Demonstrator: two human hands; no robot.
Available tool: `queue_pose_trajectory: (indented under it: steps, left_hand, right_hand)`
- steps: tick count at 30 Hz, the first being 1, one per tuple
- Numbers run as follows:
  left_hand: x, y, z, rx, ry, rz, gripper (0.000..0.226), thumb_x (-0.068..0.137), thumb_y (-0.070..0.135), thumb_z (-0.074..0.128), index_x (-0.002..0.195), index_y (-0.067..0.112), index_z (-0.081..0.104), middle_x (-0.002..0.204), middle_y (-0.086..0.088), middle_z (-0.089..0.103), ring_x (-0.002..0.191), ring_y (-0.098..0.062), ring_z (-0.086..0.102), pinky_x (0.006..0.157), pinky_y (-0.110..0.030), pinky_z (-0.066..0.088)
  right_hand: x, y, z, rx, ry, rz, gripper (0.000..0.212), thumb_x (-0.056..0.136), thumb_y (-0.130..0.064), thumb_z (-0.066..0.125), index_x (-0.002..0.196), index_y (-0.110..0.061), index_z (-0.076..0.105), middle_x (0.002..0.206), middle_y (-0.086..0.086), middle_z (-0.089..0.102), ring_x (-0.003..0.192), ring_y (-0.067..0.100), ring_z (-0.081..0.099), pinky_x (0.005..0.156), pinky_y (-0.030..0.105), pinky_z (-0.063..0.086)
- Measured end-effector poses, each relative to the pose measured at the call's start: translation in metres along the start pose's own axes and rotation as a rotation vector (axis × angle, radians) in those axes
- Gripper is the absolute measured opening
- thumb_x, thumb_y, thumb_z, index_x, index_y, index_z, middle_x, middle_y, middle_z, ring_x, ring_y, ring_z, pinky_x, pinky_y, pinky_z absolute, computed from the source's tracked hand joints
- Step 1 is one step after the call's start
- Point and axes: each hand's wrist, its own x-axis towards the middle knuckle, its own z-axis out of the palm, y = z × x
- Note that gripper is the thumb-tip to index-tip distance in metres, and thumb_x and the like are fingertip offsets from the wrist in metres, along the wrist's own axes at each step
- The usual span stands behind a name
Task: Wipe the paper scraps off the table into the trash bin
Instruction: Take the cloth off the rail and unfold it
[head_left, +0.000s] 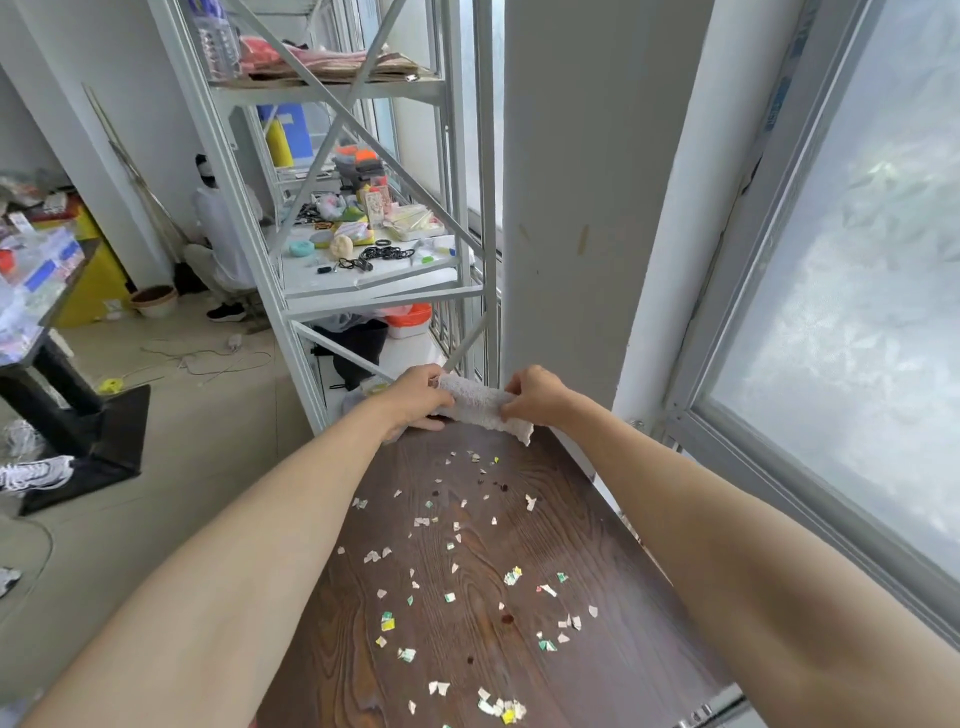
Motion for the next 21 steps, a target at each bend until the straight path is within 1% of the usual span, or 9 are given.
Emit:
queue_pose_trajectory:
  steps: [2,3,4,6,8,13,16,19,21]
  left_hand:
    - [0.007,-0.002,0.009,-0.076,-0.044,-0.028,0.053,0.088,-0.003,0.053,0.137,0.011,0.04,0.117,-0.007,0.042,0.111,-0.025,0.056,0.082,-0.038,0.058]
    - [0.01,-0.003,0.013,-0.1,-0.055,-0.035,0.054,0.088,-0.006,0.052,0.137,0.013,0.039,0.119,-0.011,0.044,0.11,-0.028,0.058,0.082,-0.041,0.058]
    - [0.015,-0.004,0.018,-0.123,-0.066,-0.042,0.049,0.088,-0.009,0.051,0.131,0.014,0.043,0.119,-0.015,0.046,0.108,-0.031,0.06,0.083,-0.044,0.058]
    - [0.022,-0.004,0.027,-0.147,-0.056,-0.053,0.04,0.088,-0.011,0.051,0.118,0.015,0.049,0.114,-0.015,0.047,0.098,-0.028,0.06,0.084,-0.047,0.057]
    - [0.032,-0.008,0.036,-0.16,-0.026,-0.062,0.048,0.088,-0.011,0.051,0.132,0.008,0.043,0.117,-0.01,0.046,0.099,-0.026,0.06,0.086,-0.045,0.056]
    - [0.053,-0.027,0.057,-0.142,0.059,-0.091,0.049,0.087,-0.01,0.053,0.134,0.001,0.042,0.125,-0.017,0.05,0.114,-0.031,0.057,0.088,-0.042,0.055]
    - [0.061,-0.043,0.07,-0.164,0.104,-0.127,0.044,0.085,-0.013,0.052,0.124,0.006,0.05,0.102,-0.004,0.054,0.105,-0.029,0.059,0.087,-0.04,0.055]
    - [0.07,-0.074,0.076,-0.138,0.19,-0.182,0.025,0.082,-0.013,0.054,0.102,0.001,0.058,0.093,-0.014,0.058,0.1,-0.035,0.064,0.077,-0.042,0.059]
    - [0.074,-0.099,0.079,-0.129,0.231,-0.225,0.022,0.082,-0.011,0.054,0.103,-0.006,0.058,0.096,-0.019,0.059,0.1,-0.037,0.065,0.07,-0.04,0.061]
  right_hand:
    - [0.003,0.001,0.003,0.095,-0.081,-0.046,0.054,0.076,-0.027,0.076,0.125,-0.01,0.059,0.11,0.007,0.062,0.101,0.021,0.059,0.089,0.031,0.05]
    - [0.005,0.003,0.005,0.134,-0.112,-0.065,0.061,0.075,-0.035,0.077,0.128,-0.015,0.056,0.106,0.003,0.058,0.098,0.019,0.057,0.086,0.03,0.048]
    - [0.009,0.006,0.008,0.152,-0.122,-0.077,0.054,0.076,-0.04,0.076,0.122,-0.017,0.06,0.098,-0.001,0.055,0.09,0.016,0.055,0.078,0.027,0.045]
    - [0.017,0.014,0.014,0.145,-0.108,-0.059,0.024,0.082,-0.039,0.071,0.075,-0.018,0.06,0.071,-0.005,0.049,0.064,0.012,0.046,0.058,0.023,0.035]
    - [0.026,0.023,0.021,0.137,-0.075,-0.032,0.043,0.089,-0.03,0.062,0.053,-0.02,0.04,0.056,-0.005,0.038,0.051,0.011,0.036,0.048,0.023,0.026]
    - [0.046,0.044,0.046,0.167,-0.087,-0.011,0.042,0.095,-0.02,0.051,0.058,-0.024,0.033,0.059,-0.006,0.035,0.052,0.008,0.034,0.048,0.02,0.025]
    - [0.058,0.058,0.069,0.189,-0.076,0.004,0.038,0.094,-0.02,0.049,0.06,-0.024,0.033,0.062,-0.007,0.038,0.057,0.01,0.038,0.052,0.022,0.03]
    - [0.065,0.07,0.096,0.195,-0.128,0.006,0.037,0.09,-0.023,0.056,0.058,-0.016,0.039,0.06,-0.003,0.042,0.054,0.009,0.038,0.048,0.023,0.029]
    - [0.068,0.076,0.113,0.198,-0.176,-0.009,0.03,0.088,-0.024,0.06,0.064,-0.009,0.05,0.064,0.001,0.047,0.058,0.014,0.043,0.053,0.027,0.033]
